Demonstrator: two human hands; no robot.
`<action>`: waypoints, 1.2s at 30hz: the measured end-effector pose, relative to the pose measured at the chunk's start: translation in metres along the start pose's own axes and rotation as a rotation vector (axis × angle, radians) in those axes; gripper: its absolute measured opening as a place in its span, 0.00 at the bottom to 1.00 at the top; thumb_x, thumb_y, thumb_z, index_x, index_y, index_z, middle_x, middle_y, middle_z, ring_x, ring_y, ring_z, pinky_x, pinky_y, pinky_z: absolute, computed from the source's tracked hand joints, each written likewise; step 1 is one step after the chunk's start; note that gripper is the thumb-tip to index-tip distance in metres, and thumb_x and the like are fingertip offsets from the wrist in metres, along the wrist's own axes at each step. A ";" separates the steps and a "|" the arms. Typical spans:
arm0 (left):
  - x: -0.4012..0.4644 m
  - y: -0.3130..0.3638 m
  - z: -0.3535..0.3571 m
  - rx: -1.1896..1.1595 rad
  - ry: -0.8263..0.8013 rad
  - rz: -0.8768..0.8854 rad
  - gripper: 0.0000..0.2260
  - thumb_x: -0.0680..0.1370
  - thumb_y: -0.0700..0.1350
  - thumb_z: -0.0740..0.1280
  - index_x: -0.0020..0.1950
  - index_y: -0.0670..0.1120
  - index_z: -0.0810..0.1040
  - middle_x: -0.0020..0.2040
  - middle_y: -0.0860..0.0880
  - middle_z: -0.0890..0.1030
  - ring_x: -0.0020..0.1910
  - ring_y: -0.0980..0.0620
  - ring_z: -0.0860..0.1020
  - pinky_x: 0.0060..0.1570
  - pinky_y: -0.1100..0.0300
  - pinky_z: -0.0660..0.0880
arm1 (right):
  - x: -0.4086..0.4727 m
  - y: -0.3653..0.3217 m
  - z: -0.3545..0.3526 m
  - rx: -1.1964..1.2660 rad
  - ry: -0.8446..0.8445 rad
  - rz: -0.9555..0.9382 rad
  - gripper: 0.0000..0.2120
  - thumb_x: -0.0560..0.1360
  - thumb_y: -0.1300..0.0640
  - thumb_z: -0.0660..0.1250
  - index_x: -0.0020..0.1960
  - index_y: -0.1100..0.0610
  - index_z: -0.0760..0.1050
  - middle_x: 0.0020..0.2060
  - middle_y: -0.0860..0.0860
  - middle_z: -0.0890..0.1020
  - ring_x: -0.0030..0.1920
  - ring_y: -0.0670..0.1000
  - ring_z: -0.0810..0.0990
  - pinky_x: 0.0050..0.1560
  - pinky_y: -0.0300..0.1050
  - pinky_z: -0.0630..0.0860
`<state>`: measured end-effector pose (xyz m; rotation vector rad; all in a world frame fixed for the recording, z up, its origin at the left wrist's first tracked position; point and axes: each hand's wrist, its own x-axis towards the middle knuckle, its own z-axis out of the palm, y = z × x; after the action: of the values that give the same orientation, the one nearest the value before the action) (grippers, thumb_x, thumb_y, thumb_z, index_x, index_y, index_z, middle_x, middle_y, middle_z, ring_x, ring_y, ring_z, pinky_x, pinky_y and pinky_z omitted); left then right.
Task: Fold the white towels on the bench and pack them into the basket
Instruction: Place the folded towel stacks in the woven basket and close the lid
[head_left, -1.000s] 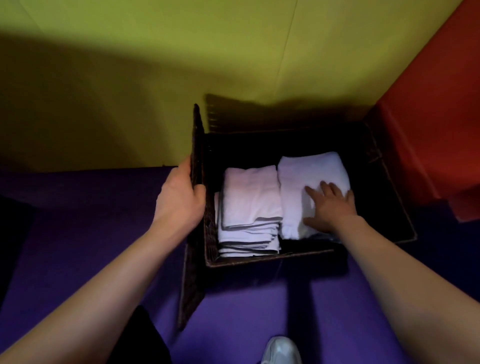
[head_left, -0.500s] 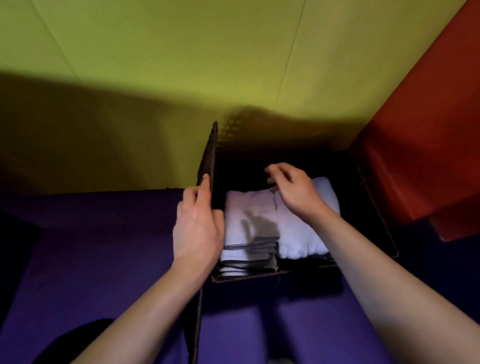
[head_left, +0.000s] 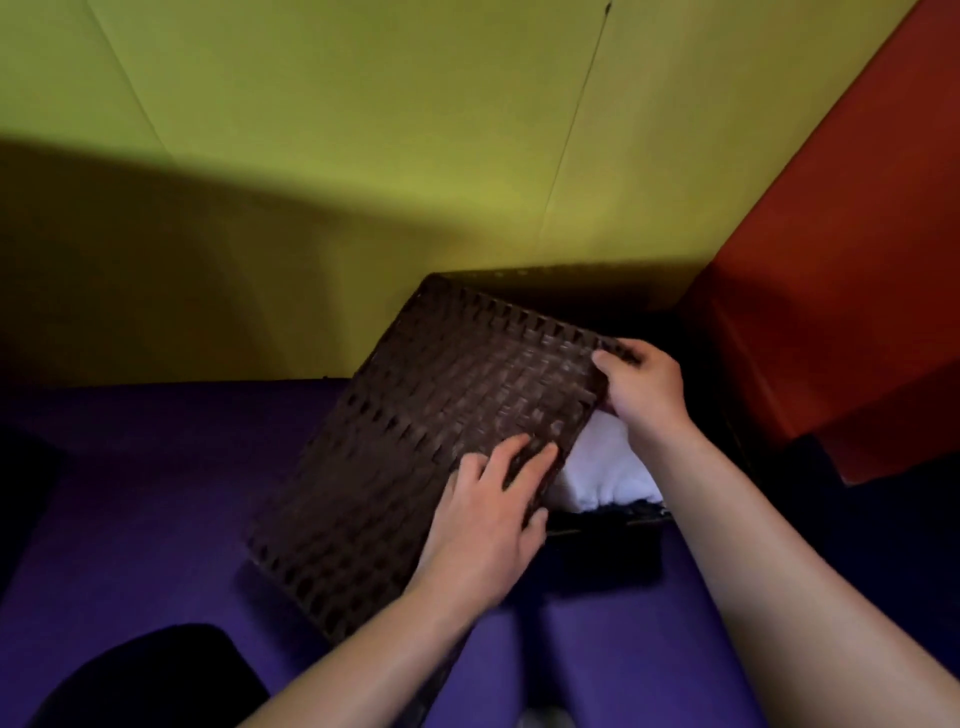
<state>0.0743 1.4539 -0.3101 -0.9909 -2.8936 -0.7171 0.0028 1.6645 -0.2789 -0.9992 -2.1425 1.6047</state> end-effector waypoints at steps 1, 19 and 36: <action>-0.004 -0.006 0.002 0.013 -0.010 0.018 0.26 0.77 0.55 0.64 0.76 0.54 0.68 0.72 0.50 0.70 0.56 0.47 0.74 0.57 0.49 0.76 | -0.001 0.014 -0.009 0.006 0.047 0.049 0.03 0.70 0.52 0.71 0.44 0.49 0.81 0.46 0.53 0.86 0.50 0.57 0.85 0.56 0.62 0.82; -0.030 -0.067 0.001 -0.562 0.161 -0.828 0.36 0.81 0.44 0.66 0.83 0.46 0.47 0.80 0.43 0.58 0.77 0.42 0.61 0.77 0.45 0.59 | -0.006 0.087 -0.104 -0.764 0.230 -0.168 0.18 0.82 0.45 0.62 0.63 0.56 0.77 0.56 0.58 0.81 0.56 0.62 0.78 0.57 0.56 0.74; 0.021 -0.063 0.014 -0.704 0.107 -0.691 0.26 0.86 0.46 0.55 0.83 0.54 0.50 0.79 0.51 0.64 0.76 0.47 0.65 0.72 0.56 0.60 | -0.036 0.125 -0.130 -0.454 0.443 0.011 0.19 0.82 0.48 0.63 0.67 0.58 0.77 0.59 0.62 0.82 0.60 0.66 0.79 0.60 0.56 0.75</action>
<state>0.0234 1.4283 -0.3461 0.1363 -2.8839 -1.8191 0.1503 1.7524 -0.3435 -1.3458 -2.2080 0.7977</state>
